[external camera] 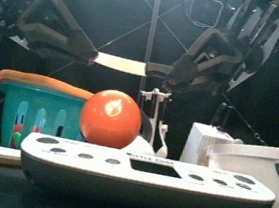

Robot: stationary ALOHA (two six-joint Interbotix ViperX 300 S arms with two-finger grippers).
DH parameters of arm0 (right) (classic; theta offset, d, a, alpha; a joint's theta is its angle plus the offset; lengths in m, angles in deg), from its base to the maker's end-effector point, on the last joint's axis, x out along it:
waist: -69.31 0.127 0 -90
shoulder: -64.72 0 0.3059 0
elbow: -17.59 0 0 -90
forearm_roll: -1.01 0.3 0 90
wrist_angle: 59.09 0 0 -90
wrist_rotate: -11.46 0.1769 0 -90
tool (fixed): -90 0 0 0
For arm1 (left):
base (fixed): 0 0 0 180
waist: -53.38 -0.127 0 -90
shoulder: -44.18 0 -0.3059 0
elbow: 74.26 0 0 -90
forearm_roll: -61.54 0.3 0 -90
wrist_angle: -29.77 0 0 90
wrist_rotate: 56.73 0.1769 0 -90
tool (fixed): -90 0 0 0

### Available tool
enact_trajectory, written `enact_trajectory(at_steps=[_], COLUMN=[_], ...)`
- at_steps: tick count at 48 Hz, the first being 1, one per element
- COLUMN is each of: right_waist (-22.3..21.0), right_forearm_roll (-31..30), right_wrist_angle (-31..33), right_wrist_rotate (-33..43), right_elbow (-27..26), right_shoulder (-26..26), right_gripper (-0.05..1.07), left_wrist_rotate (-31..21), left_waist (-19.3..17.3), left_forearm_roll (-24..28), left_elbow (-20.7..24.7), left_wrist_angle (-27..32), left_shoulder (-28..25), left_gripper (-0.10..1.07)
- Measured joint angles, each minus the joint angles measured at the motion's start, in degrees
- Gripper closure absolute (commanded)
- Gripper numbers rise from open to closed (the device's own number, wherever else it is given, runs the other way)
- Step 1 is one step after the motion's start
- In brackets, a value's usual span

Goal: Place pairing knife into holder

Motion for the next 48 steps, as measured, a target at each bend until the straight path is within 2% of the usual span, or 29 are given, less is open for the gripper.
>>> enact_trajectory(at_steps=[8,23,48], right_waist=[-0.26,-0.88,-1.05], right_forearm_roll=[-0.44,-0.35,-0.26], right_wrist_angle=[-2.46,-2.81,-2.81], right_wrist_rotate=[0.09,0.09,0.18], right_elbow=[-0.09,-0.53,-1.05], right_shoulder=[0.09,1.67,3.34], right_gripper=[0.62,0.62,0.62], left_wrist_rotate=[0.00,0.00,0.00], left_waist=[0.88,1.05,1.05], left_forearm_roll=[-1.49,-4.13,-4.92], left_elbow=[0.97,1.14,0.88], left_wrist_angle=[-0.18,-0.26,-0.53], left_shoulder=[-1.32,-2.90,-3.78], left_gripper=[0.46,0.46,0.46])
